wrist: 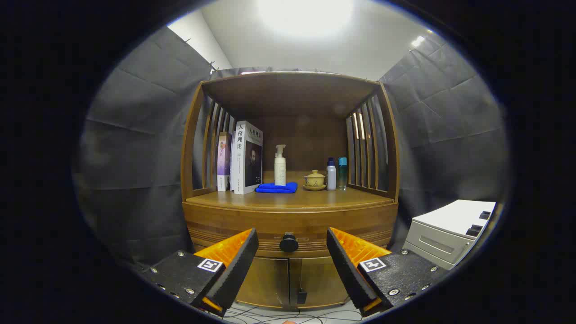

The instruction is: Pull open the drawer, take out the items inside it, and place them on the countertop above the cabinet.

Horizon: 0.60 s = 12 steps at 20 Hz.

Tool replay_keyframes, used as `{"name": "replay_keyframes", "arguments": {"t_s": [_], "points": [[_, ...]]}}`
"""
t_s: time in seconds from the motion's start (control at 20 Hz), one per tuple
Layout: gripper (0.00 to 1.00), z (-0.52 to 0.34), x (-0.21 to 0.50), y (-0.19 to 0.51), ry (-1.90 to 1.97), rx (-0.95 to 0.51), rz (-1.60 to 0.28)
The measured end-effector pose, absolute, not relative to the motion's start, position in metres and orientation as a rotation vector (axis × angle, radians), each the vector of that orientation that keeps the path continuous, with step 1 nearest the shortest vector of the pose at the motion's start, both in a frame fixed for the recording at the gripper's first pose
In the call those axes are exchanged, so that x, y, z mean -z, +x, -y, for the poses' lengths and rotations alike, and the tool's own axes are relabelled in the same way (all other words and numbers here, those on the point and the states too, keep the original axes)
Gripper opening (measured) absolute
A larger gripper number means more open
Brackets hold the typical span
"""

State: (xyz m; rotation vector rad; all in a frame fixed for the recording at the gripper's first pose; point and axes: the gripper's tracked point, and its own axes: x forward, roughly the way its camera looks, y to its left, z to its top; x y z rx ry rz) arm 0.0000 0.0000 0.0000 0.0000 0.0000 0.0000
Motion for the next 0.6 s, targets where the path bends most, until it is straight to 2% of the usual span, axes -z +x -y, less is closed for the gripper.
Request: {"name": "replay_keyframes", "arguments": {"t_s": [0.6], "points": [[0.95,0.0032,-0.0017,-0.0005,0.003,0.013,0.005]]}}
